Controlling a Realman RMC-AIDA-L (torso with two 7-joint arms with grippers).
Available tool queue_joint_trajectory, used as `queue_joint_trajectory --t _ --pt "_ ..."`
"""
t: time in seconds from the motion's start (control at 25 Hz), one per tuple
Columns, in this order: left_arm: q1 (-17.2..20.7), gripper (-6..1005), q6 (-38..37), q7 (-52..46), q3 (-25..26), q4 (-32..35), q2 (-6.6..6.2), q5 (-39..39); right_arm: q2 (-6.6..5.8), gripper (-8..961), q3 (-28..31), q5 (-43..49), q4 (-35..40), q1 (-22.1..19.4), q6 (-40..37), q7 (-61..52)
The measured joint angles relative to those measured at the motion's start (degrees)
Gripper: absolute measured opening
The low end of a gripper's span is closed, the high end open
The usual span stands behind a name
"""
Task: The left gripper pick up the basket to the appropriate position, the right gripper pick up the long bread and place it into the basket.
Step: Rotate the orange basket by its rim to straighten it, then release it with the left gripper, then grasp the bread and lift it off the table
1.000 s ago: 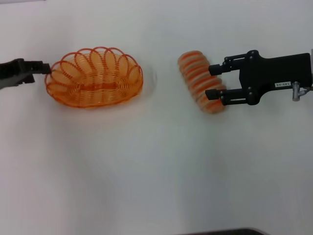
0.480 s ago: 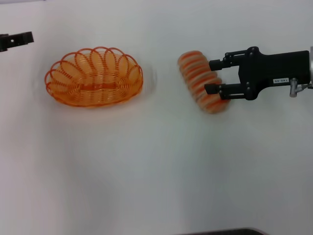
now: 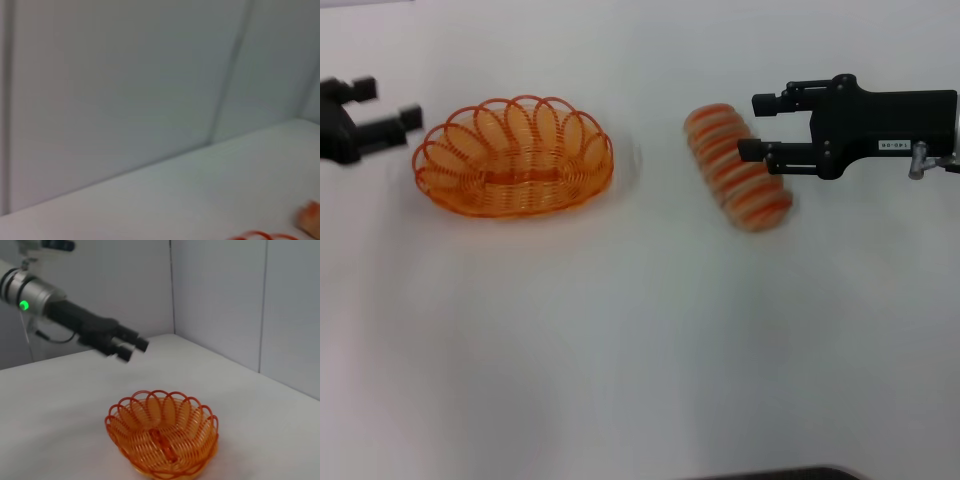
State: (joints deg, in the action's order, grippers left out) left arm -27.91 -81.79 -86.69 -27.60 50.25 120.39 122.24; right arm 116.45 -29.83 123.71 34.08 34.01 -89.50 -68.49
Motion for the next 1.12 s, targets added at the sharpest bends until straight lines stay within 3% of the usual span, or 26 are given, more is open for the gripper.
queue_joint_trajectory --t 0.2,0.64,1.0,1.12 --pt "0.8 763 -9.3 8.7 0.4 -2.9 -0.87 2.0 0.03 642 0.1 -0.2 -0.8 0.5 1.5 -1.0" --pt "0.7 763 -11.1 10.2 -0.8 -4.0 -0.46 3.4 0.01 642 0.1 -0.8 -1.2 1.4 2.6 -4.6" --pt "-0.3 763 -10.7 10.8 -2.7 -5.1 -0.40 3.5 -0.11 642 -3.3 -0.2 9.5 3.0 -2.9 -21.9" --pt "-0.4 763 -10.7 10.9 -3.1 -5.1 -0.41 3.5 -0.87 642 -5.2 0.6 11.4 4.3 -2.6 -30.7"
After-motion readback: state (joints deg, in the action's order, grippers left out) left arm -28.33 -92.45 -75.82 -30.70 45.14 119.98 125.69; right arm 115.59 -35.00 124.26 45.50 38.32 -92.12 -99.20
